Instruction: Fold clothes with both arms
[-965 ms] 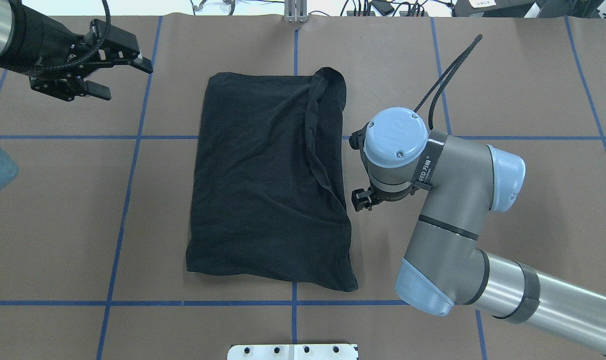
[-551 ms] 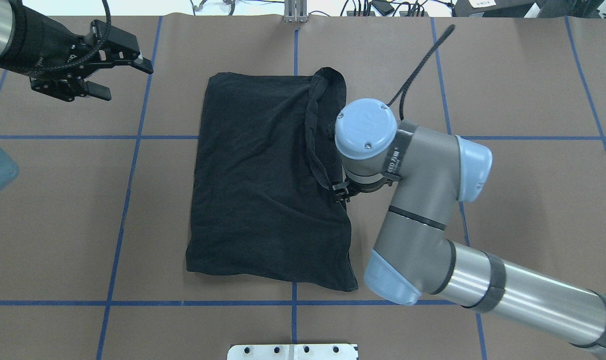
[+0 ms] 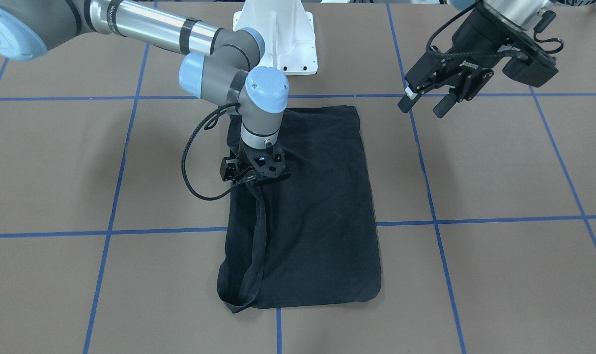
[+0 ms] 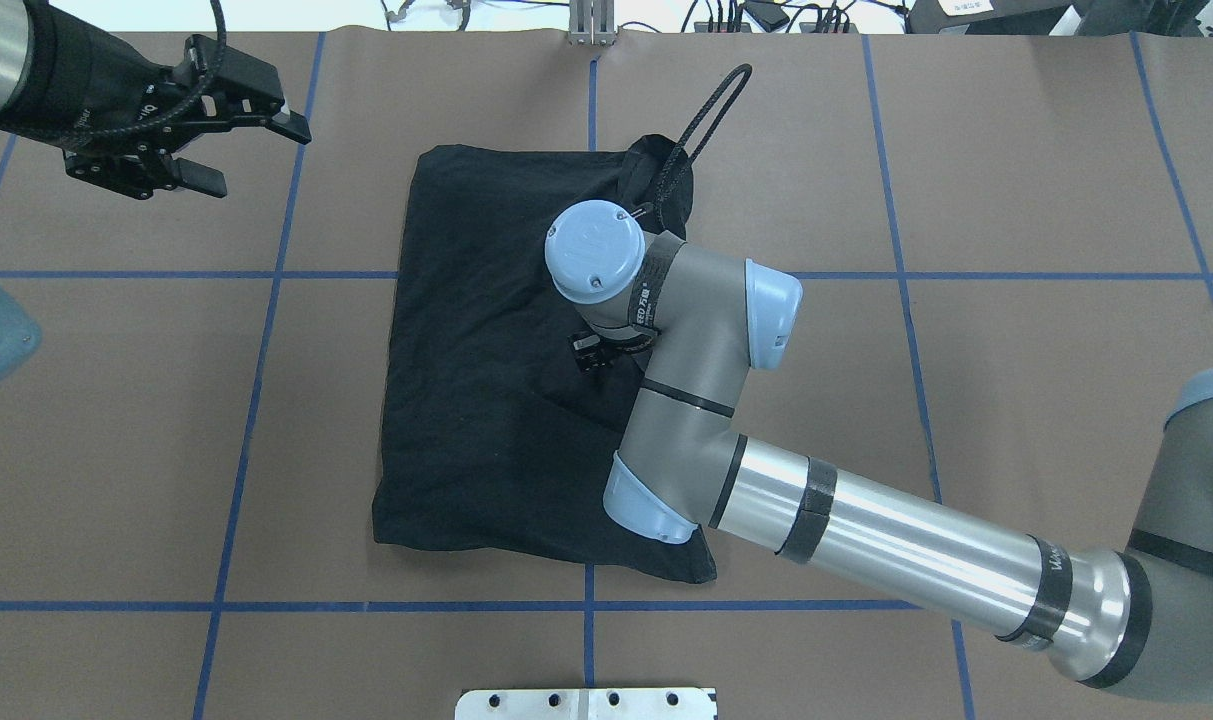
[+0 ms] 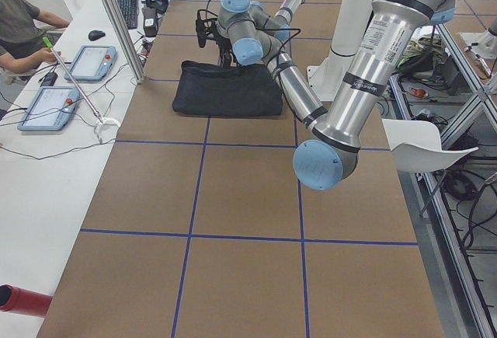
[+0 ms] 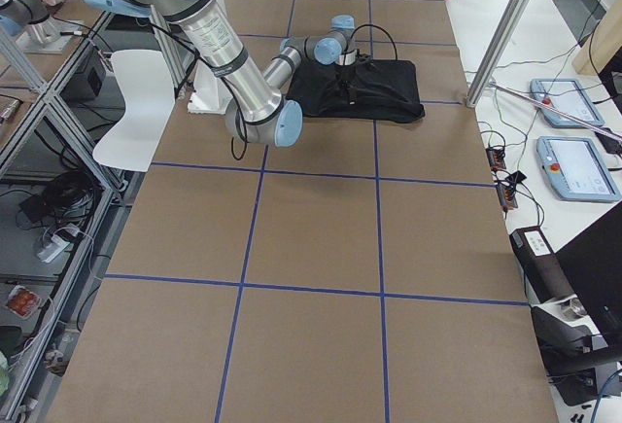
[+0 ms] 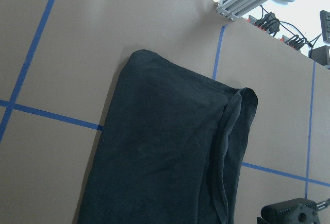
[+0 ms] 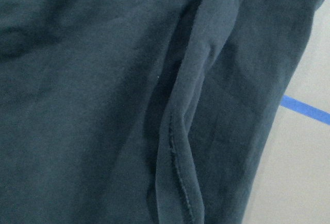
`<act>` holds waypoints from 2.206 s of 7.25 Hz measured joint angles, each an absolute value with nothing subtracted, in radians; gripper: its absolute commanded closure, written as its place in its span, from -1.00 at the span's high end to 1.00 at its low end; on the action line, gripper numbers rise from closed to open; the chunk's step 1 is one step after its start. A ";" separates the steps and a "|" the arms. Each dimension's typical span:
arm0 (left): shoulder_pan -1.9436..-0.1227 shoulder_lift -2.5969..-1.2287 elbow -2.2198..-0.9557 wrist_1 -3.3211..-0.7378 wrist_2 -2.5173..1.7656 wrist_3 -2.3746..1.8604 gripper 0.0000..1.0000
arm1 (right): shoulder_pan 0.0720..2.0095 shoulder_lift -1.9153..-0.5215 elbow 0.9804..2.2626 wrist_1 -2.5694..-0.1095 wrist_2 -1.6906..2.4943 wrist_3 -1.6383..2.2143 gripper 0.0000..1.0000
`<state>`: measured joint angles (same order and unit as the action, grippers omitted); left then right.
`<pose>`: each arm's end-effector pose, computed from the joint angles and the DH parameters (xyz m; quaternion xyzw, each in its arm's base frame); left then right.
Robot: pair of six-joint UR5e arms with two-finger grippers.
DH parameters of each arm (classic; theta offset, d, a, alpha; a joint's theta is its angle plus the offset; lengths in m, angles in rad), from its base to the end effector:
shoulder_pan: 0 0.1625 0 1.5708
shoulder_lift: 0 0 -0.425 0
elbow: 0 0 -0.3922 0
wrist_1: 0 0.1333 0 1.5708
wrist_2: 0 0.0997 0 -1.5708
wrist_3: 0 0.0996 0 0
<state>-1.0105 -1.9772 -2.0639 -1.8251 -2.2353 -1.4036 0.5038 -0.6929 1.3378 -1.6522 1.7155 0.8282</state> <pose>0.2176 -0.4821 0.1864 0.0590 0.5806 -0.1619 0.7957 -0.6234 -0.4794 0.2283 0.1055 -0.2657 -0.1341 0.9488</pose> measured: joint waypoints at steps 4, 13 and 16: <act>-1.010 -1.992 -2.058 -1.818 -2.244 -1.404 1.00 | 0.546 -0.702 1.307 -1.660 1.726 0.806 0.99; -1.002 -1.999 -2.057 -1.818 -2.244 -1.405 1.00 | 0.663 -0.700 1.425 -1.790 1.800 0.702 0.99; -1.002 -1.999 -2.055 -1.818 -2.245 -1.405 1.00 | 0.644 -0.580 1.203 -1.640 1.758 0.714 0.99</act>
<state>-1.0017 -1.9988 -2.0552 -1.8177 -2.2446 -1.4048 0.6443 -0.5805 1.2025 -1.6397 1.7582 0.7143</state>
